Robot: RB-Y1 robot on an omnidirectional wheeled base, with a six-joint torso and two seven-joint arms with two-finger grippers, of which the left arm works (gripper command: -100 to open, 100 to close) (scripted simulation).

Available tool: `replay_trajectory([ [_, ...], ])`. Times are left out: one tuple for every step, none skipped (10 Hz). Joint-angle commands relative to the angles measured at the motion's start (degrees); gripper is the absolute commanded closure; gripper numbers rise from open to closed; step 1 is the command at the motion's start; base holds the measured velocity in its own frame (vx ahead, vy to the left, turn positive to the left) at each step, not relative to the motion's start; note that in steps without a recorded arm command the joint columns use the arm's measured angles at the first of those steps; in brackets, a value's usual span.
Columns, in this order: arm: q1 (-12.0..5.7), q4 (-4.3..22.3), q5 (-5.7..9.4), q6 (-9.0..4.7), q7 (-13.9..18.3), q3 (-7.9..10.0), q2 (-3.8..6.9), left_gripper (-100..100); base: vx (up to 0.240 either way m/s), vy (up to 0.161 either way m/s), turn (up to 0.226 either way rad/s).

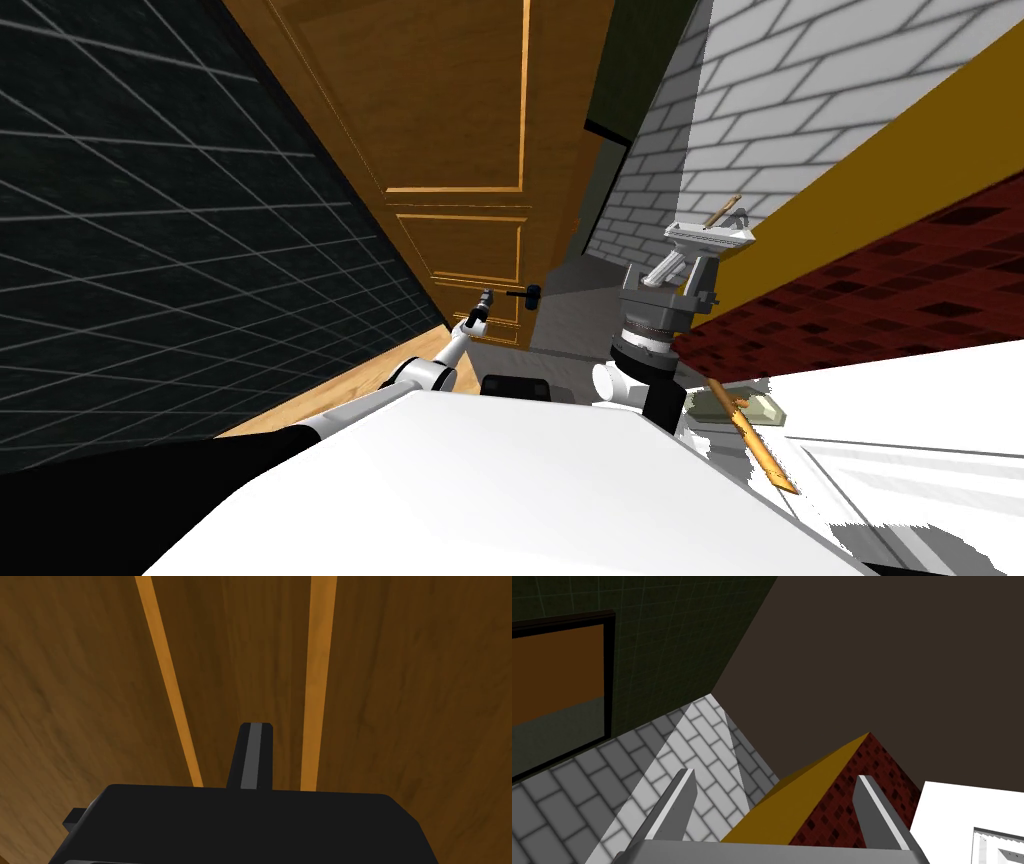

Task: Push the door open

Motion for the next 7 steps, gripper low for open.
replay_trajectory([
  [0.17,-0.31,1.83,0.07,-1.56,-1.58,-0.38,-100,-0.047,0.019,0.111],
  [0.25,-0.50,3.10,0.12,-2.49,-2.67,-0.61,-100,-0.056,0.002,0.176],
  [0.31,-0.63,3.99,0.15,-3.14,-3.44,-0.82,-100,-0.045,-0.018,0.130],
  [0.39,-0.83,5.38,0.21,-4.15,-4.63,-1.19,-100,-0.044,-0.031,0.150],
  [0.45,-0.97,6.32,0.24,-4.84,-5.44,-1.49,-100,-0.044,-0.032,0.138],
  [0.54,-1.18,7.74,0.29,-5.87,-6.66,-2.02,-100,-0.055,-0.038,0.173],
  [0.60,-1.32,8.67,0.33,-6.55,-7.46,-2.42,-100,-0.068,-0.049,0.153],
])
